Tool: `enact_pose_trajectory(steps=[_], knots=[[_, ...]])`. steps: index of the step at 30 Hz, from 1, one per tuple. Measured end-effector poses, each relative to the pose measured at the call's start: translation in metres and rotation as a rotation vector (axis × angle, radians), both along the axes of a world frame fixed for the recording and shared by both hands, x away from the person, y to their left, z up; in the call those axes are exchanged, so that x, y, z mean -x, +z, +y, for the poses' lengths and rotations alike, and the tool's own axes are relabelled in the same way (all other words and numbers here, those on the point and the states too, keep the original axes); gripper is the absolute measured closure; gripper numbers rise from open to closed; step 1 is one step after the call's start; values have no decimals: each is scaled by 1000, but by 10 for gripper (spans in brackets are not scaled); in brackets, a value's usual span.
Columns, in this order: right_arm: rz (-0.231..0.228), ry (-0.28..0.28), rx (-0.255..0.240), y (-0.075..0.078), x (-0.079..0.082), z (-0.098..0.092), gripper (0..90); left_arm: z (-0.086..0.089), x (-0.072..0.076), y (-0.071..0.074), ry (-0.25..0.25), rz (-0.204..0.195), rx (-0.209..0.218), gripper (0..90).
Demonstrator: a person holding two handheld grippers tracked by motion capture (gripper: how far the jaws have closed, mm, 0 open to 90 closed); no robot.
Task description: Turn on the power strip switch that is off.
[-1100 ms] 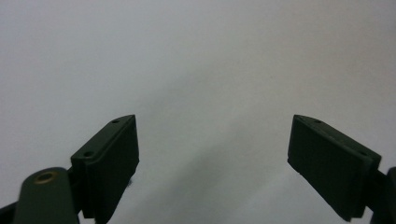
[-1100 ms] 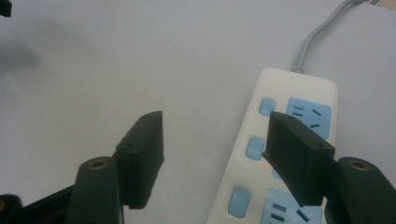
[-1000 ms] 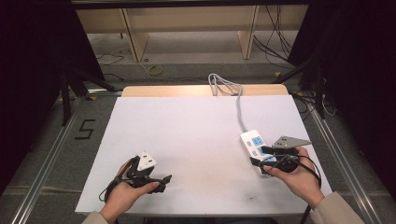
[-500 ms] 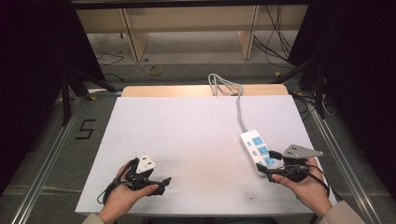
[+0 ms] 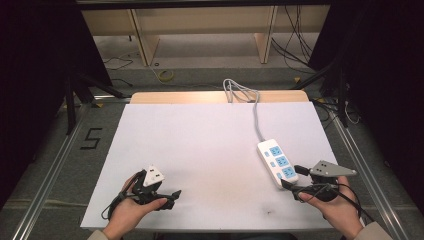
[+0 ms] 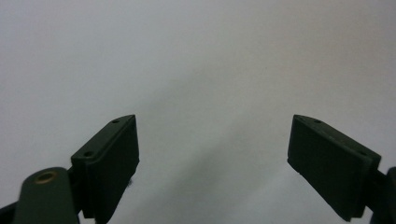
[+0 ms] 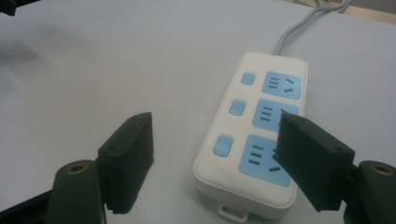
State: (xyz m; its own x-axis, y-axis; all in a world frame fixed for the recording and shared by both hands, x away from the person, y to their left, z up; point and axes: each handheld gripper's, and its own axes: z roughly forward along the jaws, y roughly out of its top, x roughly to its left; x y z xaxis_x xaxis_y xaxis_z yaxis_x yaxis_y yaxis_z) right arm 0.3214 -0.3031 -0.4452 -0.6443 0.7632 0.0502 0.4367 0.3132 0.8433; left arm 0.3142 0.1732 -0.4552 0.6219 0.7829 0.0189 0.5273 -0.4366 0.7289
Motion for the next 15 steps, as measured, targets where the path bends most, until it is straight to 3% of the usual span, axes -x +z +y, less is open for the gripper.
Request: enact_pose_trajectory(steps=[15], knots=[[-21, -17, -22, 1, 1, -1, 279, -5, -2, 0, -14, -3, -4, 162]])
